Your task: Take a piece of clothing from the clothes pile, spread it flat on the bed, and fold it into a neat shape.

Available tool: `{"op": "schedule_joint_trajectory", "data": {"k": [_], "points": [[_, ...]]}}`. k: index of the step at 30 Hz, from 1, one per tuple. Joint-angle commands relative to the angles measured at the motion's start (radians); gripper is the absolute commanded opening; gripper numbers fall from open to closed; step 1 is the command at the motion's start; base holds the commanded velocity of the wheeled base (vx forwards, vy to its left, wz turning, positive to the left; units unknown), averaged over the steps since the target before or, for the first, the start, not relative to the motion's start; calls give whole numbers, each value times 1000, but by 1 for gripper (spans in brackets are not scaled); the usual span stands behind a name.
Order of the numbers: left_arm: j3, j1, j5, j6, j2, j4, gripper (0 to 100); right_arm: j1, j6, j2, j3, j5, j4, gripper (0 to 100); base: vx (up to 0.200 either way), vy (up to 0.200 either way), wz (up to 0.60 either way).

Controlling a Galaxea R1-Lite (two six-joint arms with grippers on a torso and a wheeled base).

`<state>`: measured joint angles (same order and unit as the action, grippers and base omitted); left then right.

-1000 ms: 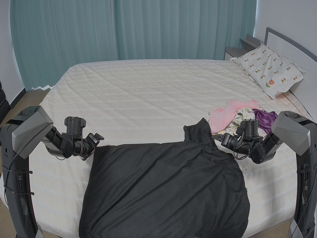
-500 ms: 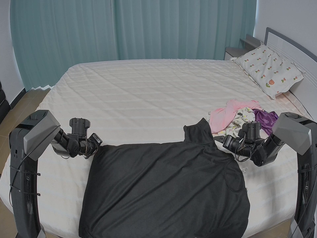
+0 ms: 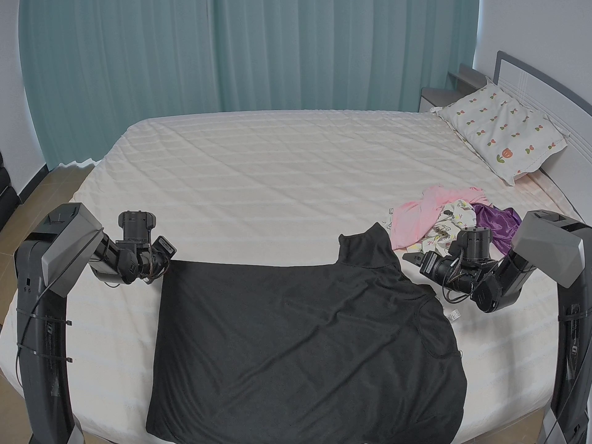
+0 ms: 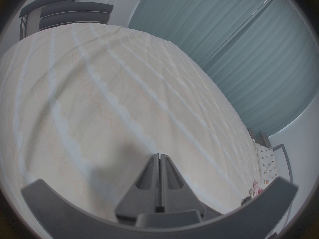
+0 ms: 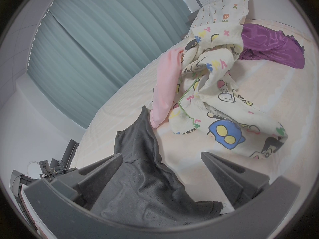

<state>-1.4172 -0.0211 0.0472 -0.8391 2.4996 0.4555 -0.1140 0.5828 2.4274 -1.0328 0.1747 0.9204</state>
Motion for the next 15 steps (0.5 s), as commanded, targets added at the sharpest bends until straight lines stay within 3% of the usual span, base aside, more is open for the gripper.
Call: {"op": "schedule_joint_trajectory", "data": {"k": [1,6,7,13,15], "points": [[-8,1,0,0,5,0,0,1,2,-2,2,0,0,100,0,0,0],[-26,4,2,0,21,-1,0,1,34,-7,2,0,9,100,0,0,0],[-26,4,2,-1,22,0,100,4,42,-14,3,-1,15,100,0,0,0],[-23,-2,2,-5,13,0,100,16,46,-36,30,0,28,100,0,0,0],[40,-19,0,-46,-90,-6,100,42,52,-126,115,9,35,100,0,0,0]]}}
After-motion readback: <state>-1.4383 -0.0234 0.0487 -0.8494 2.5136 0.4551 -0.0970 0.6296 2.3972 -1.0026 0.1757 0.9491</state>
